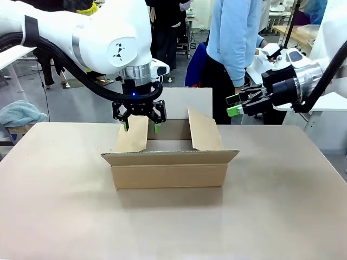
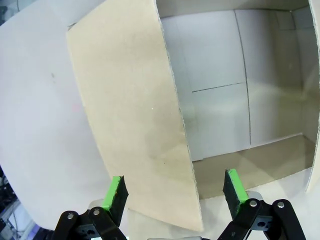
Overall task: Pack the gift set into the box.
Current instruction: Place both hands on the side flaps of the Package Box and spread them outward.
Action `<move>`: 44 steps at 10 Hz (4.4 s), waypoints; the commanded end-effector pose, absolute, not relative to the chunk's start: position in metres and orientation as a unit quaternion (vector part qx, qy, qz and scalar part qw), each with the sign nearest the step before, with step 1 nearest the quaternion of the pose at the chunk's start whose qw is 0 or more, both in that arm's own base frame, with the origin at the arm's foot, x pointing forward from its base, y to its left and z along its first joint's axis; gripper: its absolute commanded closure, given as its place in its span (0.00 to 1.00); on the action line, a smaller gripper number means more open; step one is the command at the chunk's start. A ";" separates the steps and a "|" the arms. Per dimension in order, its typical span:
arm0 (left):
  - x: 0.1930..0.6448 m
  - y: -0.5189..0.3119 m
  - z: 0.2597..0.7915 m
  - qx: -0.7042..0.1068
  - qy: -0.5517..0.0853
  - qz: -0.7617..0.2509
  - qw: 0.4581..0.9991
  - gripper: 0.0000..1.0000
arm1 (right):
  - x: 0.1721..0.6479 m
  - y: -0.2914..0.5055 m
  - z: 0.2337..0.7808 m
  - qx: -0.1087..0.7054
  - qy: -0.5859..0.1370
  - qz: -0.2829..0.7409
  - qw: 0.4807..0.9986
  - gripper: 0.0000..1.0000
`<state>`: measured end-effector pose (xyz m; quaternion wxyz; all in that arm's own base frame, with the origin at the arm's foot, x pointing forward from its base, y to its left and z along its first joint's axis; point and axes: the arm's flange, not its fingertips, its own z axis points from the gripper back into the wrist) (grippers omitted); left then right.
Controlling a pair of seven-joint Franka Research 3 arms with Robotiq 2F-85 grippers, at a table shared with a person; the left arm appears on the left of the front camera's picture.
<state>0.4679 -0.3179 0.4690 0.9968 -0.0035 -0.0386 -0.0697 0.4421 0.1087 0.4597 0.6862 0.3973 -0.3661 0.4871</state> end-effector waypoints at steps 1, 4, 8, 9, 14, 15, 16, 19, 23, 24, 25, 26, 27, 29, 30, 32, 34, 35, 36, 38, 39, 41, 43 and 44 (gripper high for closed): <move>0.473 -0.321 0.466 0.013 -0.038 -0.058 0.998 0.00 | 0.439 0.106 0.464 0.409 -0.359 0.498 0.675 0.00; 0.482 -0.323 0.454 0.026 -0.027 -0.041 0.998 0.00 | 0.439 0.106 0.464 0.409 -0.359 0.498 0.675 0.00; 0.495 -0.321 0.443 0.080 -0.047 0.009 0.996 0.00 | 0.439 0.106 0.464 0.409 -0.359 0.498 0.675 0.00; 0.493 -0.315 0.447 0.083 -0.053 0.009 0.995 0.00 | 0.439 0.106 0.464 0.409 -0.359 0.498 0.675 0.00; 0.461 -0.266 0.479 0.091 -0.102 0.052 0.989 0.00 | 0.439 0.106 0.464 0.409 -0.359 0.498 0.675 0.00; 0.460 -0.253 0.482 0.085 -0.102 0.062 0.989 0.00 | 0.439 0.106 0.464 0.409 -0.359 0.498 0.675 0.00; 0.460 -0.236 0.484 0.077 -0.096 0.083 0.989 0.00 | 0.439 0.106 0.464 0.409 -0.359 0.498 0.675 0.00; 0.448 -0.182 0.485 0.014 -0.081 0.122 0.989 0.00 | 0.439 0.106 0.464 0.409 -0.359 0.498 0.675 0.00; 0.470 -0.105 0.442 -0.141 -0.016 0.054 0.988 0.00 | 0.439 0.106 0.464 0.409 -0.359 0.498 0.675 0.00; 0.475 -0.082 0.436 -0.201 -0.032 0.051 0.978 0.00 | 0.439 0.106 0.464 0.409 -0.359 0.498 0.675 0.00; 0.475 -0.064 0.432 -0.242 -0.025 0.067 0.968 0.00 | 0.439 0.106 0.464 0.409 -0.359 0.498 0.675 0.00; 0.474 -0.099 0.443 -0.147 -0.041 0.069 0.986 0.00 | 0.439 0.106 0.464 0.409 -0.359 0.498 0.675 0.00; 0.474 -0.099 0.443 -0.147 -0.041 0.069 0.986 0.00 | 0.439 0.106 0.464 0.409 -0.359 0.498 0.675 0.00; 0.474 -0.099 0.443 -0.147 -0.041 0.069 0.986 0.00 | 0.439 0.108 0.462 0.409 -0.360 0.493 0.678 0.00; 0.474 -0.099 0.443 -0.147 -0.041 0.069 0.986 0.00 | 0.444 0.142 0.491 0.386 -0.315 0.531 0.686 0.00; 0.474 -0.099 0.443 -0.147 -0.041 0.069 0.986 0.00 | 0.456 0.228 0.553 0.304 -0.189 0.550 0.755 0.00; 0.474 -0.099 0.443 -0.147 -0.041 0.069 0.986 0.00 | 0.443 0.295 0.573 0.194 -0.009 0.415 0.889 0.00; 0.474 -0.099 0.443 -0.147 -0.041 0.069 0.986 0.00 | 0.434 0.317 0.574 0.136 0.029 0.344 0.929 0.00; 0.474 -0.099 0.443 -0.147 -0.041 0.069 0.986 0.00 | 0.429 0.336 0.573 0.087 0.049 0.278 0.955 0.00; 0.474 -0.099 0.443 -0.147 -0.041 0.069 0.986 0.00 | 0.445 0.367 0.550 0.029 0.071 0.256 0.964 0.00; 0.474 -0.099 0.443 -0.147 -0.041 0.069 0.986 0.00 | 0.460 0.371 0.529 0.014 0.092 0.237 0.967 0.00; 0.474 -0.099 0.443 -0.147 -0.041 0.069 0.986 0.00 | 0.418 0.332 0.529 0.030 -0.053 0.328 0.943 0.00; 0.474 -0.099 0.443 -0.147 -0.041 0.069 0.986 0.00 | 0.437 0.339 0.494 -0.006 0.012 0.282 0.959 0.00; 0.474 -0.099 0.443 -0.147 -0.041 0.069 0.986 0.00 | 0.449 0.341 0.491 -0.078 -0.013 0.104 0.991 0.00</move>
